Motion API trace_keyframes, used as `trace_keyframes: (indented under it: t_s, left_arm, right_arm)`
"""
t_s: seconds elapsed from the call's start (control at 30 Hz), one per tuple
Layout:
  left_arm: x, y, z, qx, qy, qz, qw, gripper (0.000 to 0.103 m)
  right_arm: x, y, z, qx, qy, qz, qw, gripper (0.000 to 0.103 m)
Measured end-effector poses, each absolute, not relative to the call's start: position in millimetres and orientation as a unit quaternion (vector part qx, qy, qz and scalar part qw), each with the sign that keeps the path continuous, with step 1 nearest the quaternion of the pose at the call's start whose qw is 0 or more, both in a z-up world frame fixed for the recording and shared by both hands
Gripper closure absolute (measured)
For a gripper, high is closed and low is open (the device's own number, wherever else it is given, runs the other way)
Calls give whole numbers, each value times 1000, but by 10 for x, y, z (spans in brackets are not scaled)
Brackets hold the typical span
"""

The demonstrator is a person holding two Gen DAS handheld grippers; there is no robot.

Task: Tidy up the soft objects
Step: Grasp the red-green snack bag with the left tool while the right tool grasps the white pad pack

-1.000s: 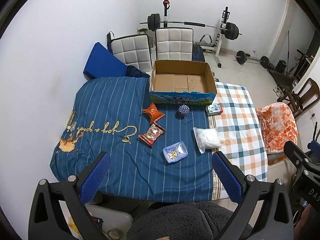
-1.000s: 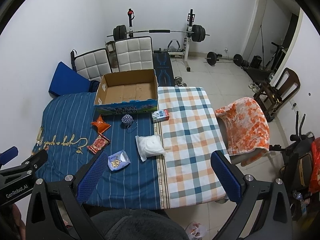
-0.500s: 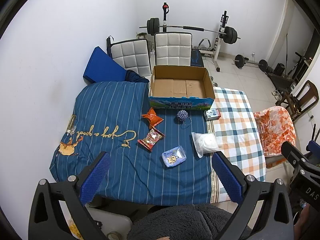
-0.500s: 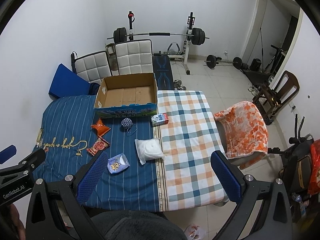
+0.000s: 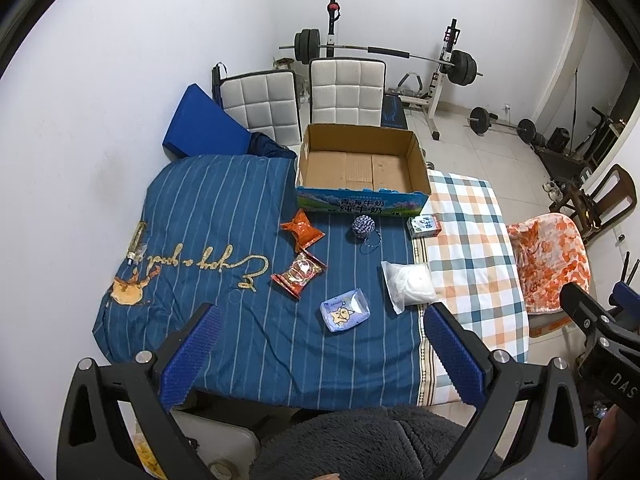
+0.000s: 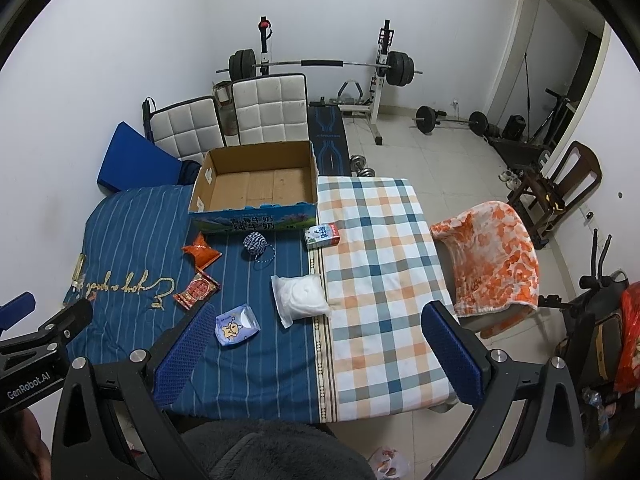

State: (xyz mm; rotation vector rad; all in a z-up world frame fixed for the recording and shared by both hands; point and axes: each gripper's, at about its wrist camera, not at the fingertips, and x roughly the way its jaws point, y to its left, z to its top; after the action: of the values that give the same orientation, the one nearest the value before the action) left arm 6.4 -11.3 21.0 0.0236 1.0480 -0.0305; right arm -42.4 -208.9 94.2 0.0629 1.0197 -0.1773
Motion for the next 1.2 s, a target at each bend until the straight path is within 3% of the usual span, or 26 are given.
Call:
trace_keyframes:
  t_s: [0.2,0.47,0.87,1.2]
  left_arm:
    - [313,-57,-52,0,511,3,860,0]
    - [887,144,-791,-6,556,36,831,0]
    - [1845,288,-2555,80,642,8,763,0]
    - [2428,150,-3968,177,714,-43,676,0]
  right_arm:
    - [-102,-2185,590,48,517,-81,851,0]
    - [743,-2290,-756,47,616,-72,783,0]
    - [1717,-2193,-3016,11,726,-27,687,0]
    - [1899,-2080,-3747,-3,754,16,657,0]
